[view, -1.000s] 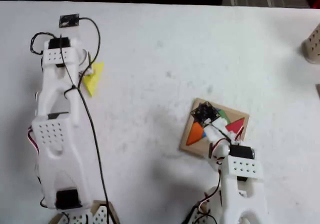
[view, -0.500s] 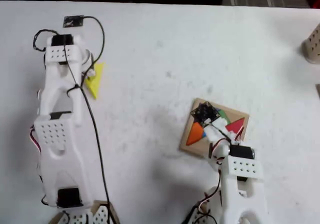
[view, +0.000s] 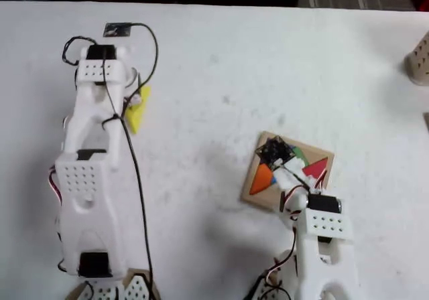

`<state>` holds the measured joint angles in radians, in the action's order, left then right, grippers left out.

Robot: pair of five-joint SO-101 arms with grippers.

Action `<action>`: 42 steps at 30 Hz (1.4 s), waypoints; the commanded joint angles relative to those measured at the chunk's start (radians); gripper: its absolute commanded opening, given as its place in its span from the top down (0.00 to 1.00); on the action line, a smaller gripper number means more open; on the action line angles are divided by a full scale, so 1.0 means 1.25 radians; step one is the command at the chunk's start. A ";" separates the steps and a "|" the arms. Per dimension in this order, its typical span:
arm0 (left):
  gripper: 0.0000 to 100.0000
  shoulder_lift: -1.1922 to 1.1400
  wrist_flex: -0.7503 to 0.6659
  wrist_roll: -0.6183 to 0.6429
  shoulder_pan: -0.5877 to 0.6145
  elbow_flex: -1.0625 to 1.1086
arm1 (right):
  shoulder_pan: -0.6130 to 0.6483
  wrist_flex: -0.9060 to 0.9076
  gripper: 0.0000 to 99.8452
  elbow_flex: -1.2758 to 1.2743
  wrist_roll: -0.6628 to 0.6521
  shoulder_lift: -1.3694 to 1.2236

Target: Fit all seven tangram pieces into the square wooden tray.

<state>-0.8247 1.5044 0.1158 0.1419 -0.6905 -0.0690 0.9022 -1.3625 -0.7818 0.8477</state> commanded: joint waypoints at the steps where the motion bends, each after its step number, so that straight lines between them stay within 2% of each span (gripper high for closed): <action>1: 0.91 0.028 0.010 0.012 -0.044 -0.006 | 0.008 -0.004 0.98 -0.004 0.009 0.001; 4: 0.91 0.050 0.010 0.012 -0.046 0.001 | 0.008 -0.004 0.98 -0.004 0.007 0.001; 7: 0.99 0.071 0.010 0.010 -0.048 0.001 | 0.008 -0.004 0.98 -0.004 0.007 0.001; 12: 0.98 0.071 0.025 0.010 -0.082 0.005 | 0.007 -0.004 0.98 -0.004 0.007 0.001; 18: 0.98 0.052 -0.018 0.007 -0.083 0.060 | 0.004 -0.003 0.98 -0.004 0.007 0.001; 24: 0.98 0.064 -0.012 0.010 -0.074 0.068 | 0.004 -0.003 0.98 -0.004 0.007 0.001; 32: 0.98 0.209 0.002 0.010 -0.083 0.146 | 0.004 -0.004 0.98 -0.004 0.007 0.001; 42: 0.98 0.478 -0.093 0.007 -0.134 0.411 | 0.004 -0.006 0.98 -0.004 0.007 0.001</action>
<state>-0.4212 1.4369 0.1158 0.0146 -0.2562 -0.0690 0.9022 -1.3625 -0.7818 0.8477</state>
